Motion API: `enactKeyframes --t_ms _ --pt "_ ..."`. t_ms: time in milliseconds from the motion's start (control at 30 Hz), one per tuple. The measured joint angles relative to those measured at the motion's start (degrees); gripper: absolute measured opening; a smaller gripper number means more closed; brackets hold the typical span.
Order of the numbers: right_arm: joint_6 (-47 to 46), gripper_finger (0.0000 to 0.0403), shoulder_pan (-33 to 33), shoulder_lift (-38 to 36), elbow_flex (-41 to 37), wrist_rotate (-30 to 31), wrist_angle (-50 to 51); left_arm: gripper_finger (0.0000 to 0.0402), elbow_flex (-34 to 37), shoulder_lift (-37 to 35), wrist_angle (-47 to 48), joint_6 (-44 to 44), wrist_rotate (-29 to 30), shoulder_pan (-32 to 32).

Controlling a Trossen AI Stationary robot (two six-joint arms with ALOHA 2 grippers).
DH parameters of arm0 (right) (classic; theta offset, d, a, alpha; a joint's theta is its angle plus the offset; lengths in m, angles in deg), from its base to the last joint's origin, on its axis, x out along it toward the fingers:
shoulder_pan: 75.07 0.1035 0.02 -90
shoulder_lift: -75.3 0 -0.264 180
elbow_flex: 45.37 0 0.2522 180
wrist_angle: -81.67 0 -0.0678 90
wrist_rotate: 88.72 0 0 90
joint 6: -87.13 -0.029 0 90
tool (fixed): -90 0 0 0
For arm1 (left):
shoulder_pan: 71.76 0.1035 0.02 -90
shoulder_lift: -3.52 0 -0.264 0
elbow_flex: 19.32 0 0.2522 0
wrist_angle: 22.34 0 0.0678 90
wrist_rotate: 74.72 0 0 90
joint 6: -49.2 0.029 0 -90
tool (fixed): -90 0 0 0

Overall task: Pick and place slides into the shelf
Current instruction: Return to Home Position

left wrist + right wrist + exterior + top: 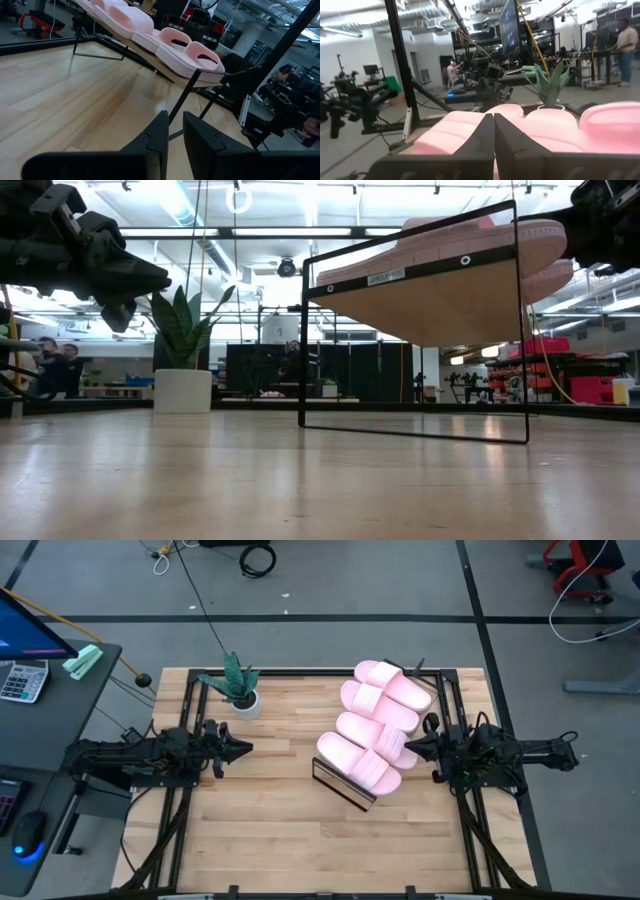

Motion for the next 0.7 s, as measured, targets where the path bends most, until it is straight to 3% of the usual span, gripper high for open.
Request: enactKeyframes --t_ms 700 --pt "2.8 0.0 0.0 0.0 0.0 0.0 7.7 0.0064 0.0 0.0 0.0 0.0 0.0 0.0"
